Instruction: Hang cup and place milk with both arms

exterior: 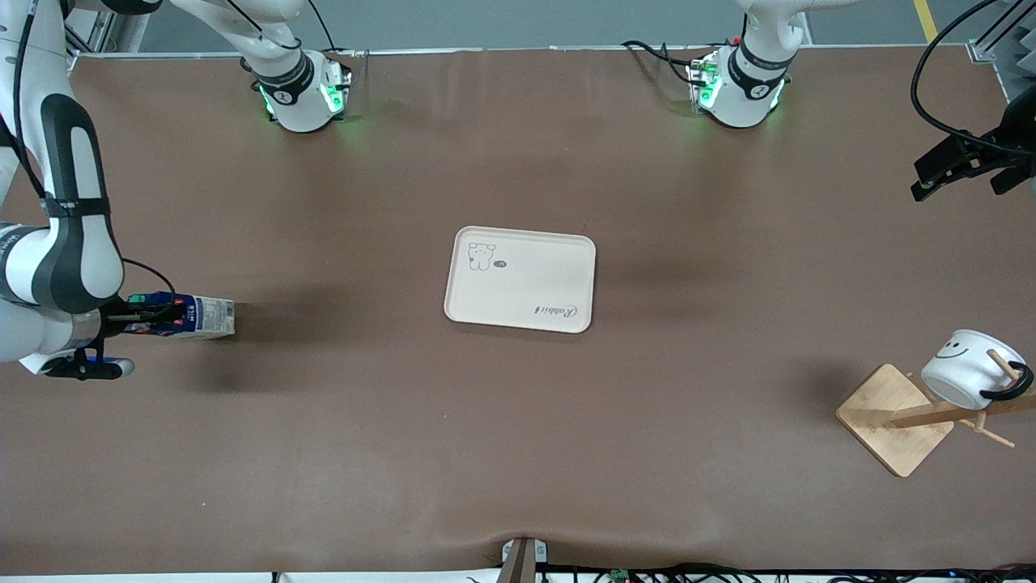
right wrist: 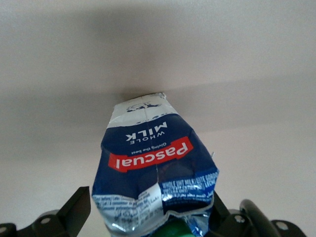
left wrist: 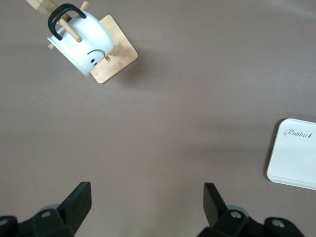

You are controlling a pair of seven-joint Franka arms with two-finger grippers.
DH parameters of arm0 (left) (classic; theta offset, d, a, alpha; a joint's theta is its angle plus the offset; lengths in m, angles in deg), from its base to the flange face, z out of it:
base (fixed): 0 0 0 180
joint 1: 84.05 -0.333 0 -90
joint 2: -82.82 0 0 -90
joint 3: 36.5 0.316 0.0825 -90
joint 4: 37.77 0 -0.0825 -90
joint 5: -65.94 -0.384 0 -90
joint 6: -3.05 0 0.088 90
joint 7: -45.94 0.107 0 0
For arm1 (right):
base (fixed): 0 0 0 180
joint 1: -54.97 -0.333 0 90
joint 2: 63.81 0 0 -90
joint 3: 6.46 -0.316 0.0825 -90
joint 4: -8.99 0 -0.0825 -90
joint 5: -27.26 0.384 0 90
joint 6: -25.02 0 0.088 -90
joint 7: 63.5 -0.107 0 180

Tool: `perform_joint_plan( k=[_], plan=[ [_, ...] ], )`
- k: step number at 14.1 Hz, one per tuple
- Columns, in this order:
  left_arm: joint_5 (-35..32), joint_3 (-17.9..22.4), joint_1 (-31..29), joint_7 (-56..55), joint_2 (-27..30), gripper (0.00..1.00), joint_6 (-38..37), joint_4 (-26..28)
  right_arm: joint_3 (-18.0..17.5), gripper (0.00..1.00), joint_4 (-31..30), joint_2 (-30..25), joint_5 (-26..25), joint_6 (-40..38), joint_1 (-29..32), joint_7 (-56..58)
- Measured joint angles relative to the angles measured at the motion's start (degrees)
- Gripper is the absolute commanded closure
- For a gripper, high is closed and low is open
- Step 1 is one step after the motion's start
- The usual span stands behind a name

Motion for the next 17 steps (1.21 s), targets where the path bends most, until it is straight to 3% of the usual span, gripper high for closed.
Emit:
perform_joint_plan(
  k=[9,17],
  plan=[
    [0.0,-0.02,0.01,0.0,0.04,0.0,0.0,-0.01,-0.84,0.0,5.05,0.0,0.16,0.72,-0.19,0.01],
    [0.27,-0.04,0.02,0.0,0.05,0.0,0.0,-0.02,-1.52,0.0,15.23,-0.21,0.18,0.77,-2.66,0.02]
  ],
)
